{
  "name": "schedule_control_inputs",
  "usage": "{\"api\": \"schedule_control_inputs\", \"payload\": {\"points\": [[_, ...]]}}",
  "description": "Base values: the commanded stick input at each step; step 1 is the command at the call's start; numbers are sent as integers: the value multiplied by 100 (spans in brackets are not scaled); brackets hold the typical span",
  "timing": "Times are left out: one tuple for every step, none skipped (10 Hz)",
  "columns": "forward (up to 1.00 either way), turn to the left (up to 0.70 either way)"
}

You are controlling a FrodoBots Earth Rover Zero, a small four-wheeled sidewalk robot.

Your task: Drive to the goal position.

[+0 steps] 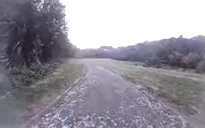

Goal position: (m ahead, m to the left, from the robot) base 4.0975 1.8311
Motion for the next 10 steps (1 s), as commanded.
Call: {"api": "schedule_control_inputs", "payload": {"points": [[70,10],[70,9],[70,4],[70,0],[70,0],[70,0],[70,0],[70,0],[70,0],[70,0]]}}
